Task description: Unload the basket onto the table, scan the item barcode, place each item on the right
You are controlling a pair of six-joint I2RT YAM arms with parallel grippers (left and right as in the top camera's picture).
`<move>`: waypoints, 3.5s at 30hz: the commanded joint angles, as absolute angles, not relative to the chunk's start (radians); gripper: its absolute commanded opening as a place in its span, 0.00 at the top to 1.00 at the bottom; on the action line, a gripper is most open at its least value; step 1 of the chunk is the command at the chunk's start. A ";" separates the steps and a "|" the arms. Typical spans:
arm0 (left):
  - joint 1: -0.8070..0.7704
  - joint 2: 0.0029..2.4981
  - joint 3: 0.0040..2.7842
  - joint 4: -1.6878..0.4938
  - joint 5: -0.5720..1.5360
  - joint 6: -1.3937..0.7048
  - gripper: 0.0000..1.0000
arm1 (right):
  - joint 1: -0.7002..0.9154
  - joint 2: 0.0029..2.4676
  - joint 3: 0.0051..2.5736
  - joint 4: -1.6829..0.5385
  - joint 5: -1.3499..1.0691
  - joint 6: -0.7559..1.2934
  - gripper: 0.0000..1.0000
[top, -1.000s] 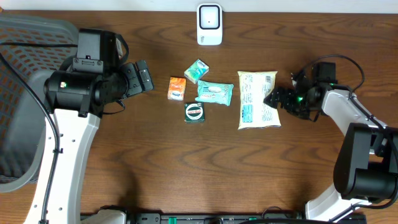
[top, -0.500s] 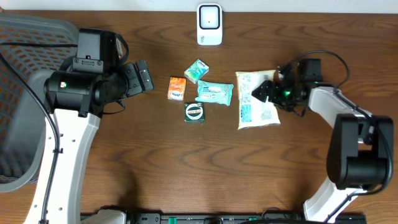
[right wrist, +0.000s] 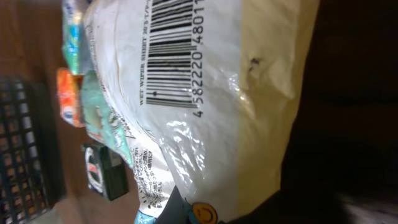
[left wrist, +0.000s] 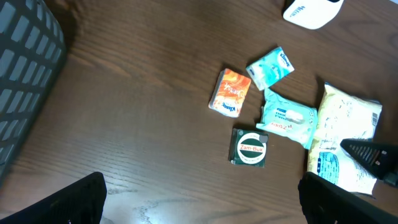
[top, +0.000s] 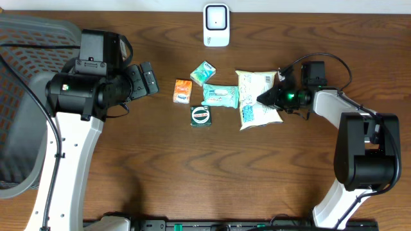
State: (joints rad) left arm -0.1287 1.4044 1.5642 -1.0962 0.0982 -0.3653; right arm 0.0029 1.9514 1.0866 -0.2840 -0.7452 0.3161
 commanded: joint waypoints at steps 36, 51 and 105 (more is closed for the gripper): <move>-0.125 1.405 1.576 -1.099 0.092 -0.360 0.02 | 0.303 1.500 1.080 -0.213 -0.731 -0.068 0.99; -0.125 1.405 1.576 -1.099 0.092 -0.360 0.02 | 0.303 1.500 1.080 -0.227 -0.731 -0.068 0.99; -0.125 1.405 1.576 -1.099 0.092 -0.360 0.02 | 0.303 1.501 1.080 -0.228 -0.618 -0.005 0.99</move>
